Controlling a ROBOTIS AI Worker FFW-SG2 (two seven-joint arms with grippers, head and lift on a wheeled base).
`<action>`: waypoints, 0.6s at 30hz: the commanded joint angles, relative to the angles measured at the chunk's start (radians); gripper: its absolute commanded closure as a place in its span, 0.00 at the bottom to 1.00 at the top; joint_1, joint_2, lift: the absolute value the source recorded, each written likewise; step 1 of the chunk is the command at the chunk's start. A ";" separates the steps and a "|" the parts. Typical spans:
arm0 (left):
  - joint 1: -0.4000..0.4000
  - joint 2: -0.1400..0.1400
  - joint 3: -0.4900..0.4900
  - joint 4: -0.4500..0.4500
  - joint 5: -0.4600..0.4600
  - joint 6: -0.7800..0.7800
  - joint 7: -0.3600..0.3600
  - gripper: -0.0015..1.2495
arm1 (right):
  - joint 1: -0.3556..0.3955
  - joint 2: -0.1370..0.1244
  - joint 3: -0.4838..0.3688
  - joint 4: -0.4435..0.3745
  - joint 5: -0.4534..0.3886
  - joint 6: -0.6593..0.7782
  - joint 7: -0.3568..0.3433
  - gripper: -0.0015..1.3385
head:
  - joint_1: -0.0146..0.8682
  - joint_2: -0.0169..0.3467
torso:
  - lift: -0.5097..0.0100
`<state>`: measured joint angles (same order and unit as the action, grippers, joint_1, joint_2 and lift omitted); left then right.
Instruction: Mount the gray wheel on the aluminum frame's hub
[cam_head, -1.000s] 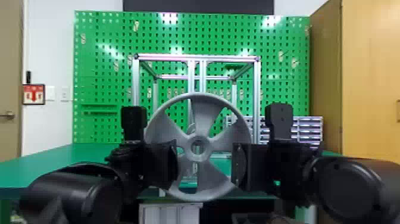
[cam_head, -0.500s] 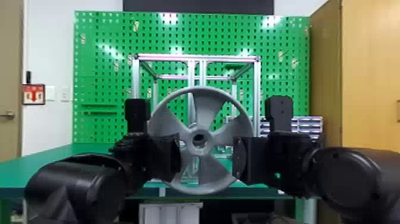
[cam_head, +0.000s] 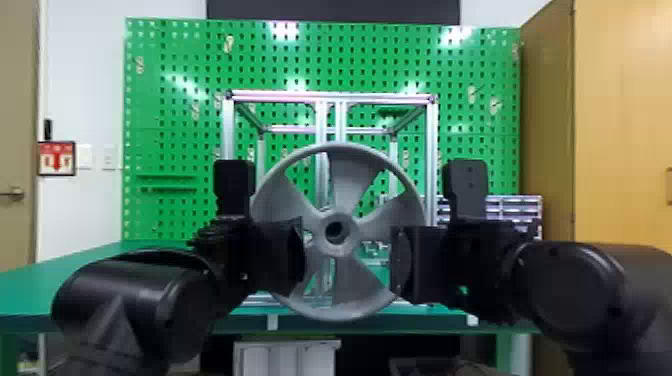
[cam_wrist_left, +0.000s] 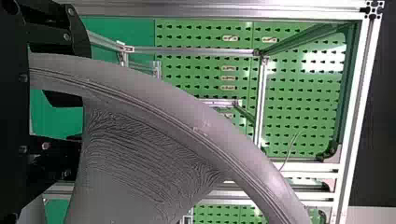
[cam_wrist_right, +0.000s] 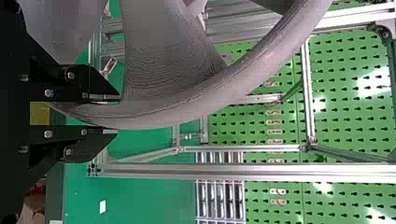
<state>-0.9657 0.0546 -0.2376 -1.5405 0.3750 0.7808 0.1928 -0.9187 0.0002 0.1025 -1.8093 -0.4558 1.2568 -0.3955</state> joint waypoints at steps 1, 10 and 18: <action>-0.008 -0.002 0.004 0.011 -0.008 -0.003 -0.001 0.67 | -0.012 0.001 -0.001 0.016 0.005 -0.002 0.000 0.89 | 0.01 0.06 | 0.02; -0.007 -0.015 0.004 0.013 -0.053 -0.003 0.000 0.67 | -0.026 0.001 -0.010 0.038 0.009 -0.001 0.000 0.88 | 0.01 0.06 | 0.02; -0.010 -0.016 0.006 0.013 -0.077 -0.003 0.000 0.67 | -0.034 0.001 -0.014 0.061 0.012 -0.001 -0.002 0.88 | 0.01 0.06 | 0.02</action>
<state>-0.9741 0.0385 -0.2321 -1.5278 0.3087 0.7777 0.1933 -0.9492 0.0000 0.0895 -1.7580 -0.4447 1.2560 -0.3961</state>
